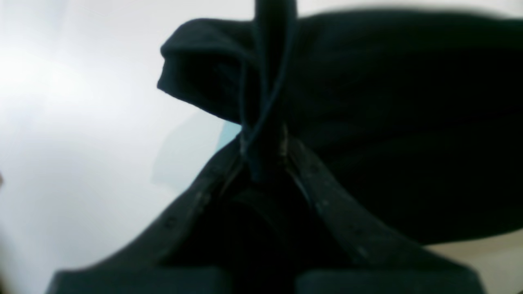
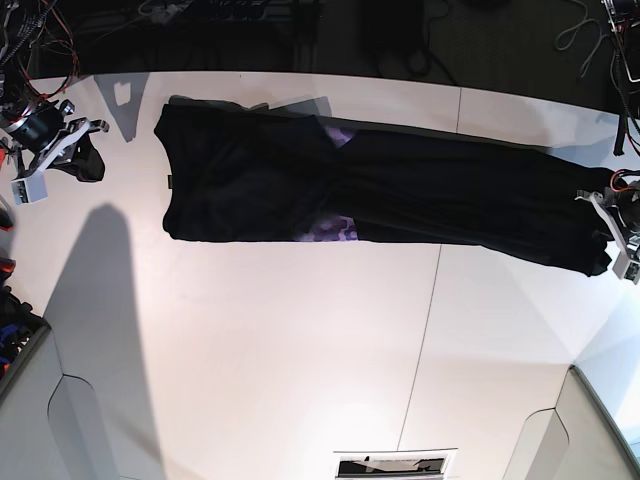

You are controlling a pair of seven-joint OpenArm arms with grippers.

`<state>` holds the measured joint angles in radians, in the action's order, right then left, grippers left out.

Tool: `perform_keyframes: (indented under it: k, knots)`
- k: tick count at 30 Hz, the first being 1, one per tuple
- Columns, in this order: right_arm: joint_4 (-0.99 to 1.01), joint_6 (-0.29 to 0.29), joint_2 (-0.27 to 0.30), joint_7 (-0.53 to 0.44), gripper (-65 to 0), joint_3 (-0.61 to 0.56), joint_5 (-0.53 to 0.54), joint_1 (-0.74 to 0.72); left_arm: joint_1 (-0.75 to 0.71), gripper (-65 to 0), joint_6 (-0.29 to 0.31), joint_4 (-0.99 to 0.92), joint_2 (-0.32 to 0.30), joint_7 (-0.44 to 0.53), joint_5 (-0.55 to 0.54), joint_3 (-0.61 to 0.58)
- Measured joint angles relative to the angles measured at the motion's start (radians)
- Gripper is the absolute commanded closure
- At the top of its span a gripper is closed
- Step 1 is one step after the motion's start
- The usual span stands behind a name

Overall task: Layout the t-shirt on the table in an organized manner, then fold the t-shirt properly
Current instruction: 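Lift the strip end with the left gripper and fold it toward the right gripper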

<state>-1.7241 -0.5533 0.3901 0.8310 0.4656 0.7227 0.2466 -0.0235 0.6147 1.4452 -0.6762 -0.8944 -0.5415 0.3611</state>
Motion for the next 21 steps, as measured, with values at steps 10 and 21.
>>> perform_keyframes:
  k: [10, 21]
  knots:
    - [0.000, 0.000, 0.000, 0.000, 0.0, 0.000, -0.012, 0.000, 0.003, 0.0, -0.004, 0.278, 0.064, -0.110, -0.119, -0.188]
    - [0.000, 0.000, 0.000, 0.000, 0.0, 0.000, -0.035, 0.000, 0.005, 0.0, -0.001, 0.300, 0.233, -0.138, -0.066, -0.380]
